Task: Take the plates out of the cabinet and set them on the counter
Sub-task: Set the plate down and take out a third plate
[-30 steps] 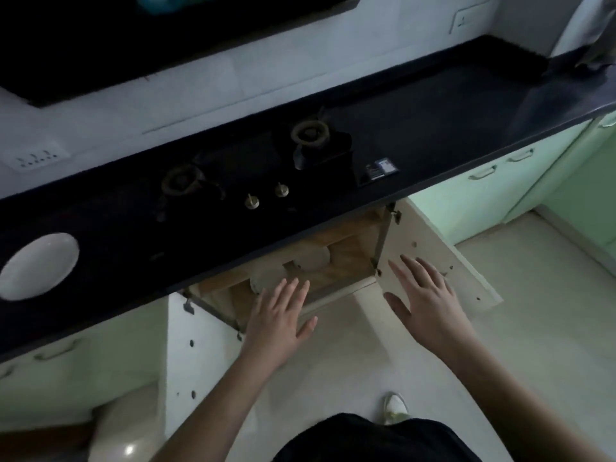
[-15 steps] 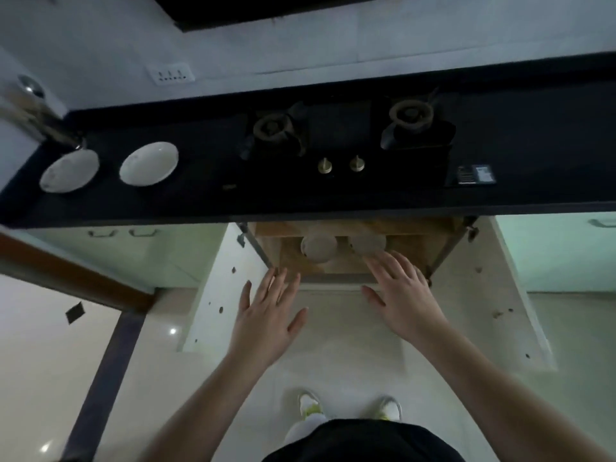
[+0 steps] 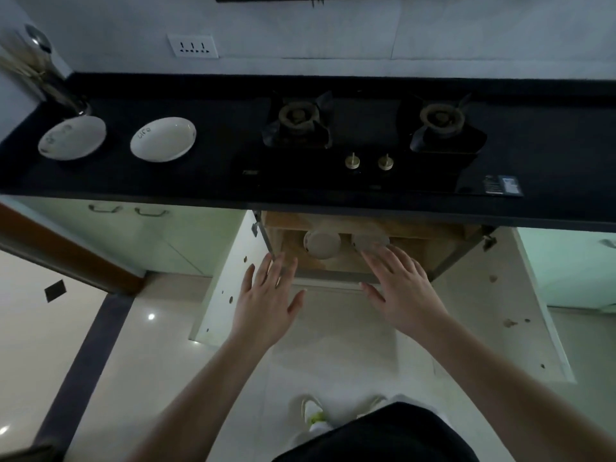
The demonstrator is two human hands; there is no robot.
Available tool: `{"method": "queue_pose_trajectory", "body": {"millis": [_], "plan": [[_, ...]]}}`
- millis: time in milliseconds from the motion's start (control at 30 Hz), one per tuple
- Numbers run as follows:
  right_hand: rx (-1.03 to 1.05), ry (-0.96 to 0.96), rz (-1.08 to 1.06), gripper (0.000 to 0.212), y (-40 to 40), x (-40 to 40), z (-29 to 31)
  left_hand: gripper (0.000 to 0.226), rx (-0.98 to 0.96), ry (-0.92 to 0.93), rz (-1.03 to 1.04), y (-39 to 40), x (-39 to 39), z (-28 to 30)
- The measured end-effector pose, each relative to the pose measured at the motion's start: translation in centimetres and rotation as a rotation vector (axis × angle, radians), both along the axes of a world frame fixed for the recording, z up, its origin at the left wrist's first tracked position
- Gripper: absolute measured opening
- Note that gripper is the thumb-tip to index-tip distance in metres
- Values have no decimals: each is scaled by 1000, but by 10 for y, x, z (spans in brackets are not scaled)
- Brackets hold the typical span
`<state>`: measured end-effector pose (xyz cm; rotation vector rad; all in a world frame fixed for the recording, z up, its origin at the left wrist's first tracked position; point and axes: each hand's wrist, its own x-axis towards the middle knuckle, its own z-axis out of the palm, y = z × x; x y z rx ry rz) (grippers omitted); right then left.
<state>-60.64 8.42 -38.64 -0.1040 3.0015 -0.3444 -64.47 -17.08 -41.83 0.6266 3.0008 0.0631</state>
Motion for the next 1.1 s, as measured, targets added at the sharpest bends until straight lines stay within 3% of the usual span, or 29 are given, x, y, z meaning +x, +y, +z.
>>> {"method": "queue_pose_trajectory", "body": {"millis": [267, 533, 733, 933, 1100], "plan": [[-52, 5, 37, 64, -16, -22, -23, 66, 23, -24, 1, 2, -27, -17], [-114, -111, 62, 61, 5, -84, -101, 62, 17, -77, 51, 27, -80, -67], [-65, -167, 188, 61, 22, -150, -192, 66, 67, -90, 91, 54, -120, -149], [-109, -153, 84, 59, 41, -200, -304, 66, 110, -17, 89, 64, -169, -249], [-15, -126, 150, 56, 54, -233, -399, 64, 94, -22, 62, 73, -195, -346]]}}
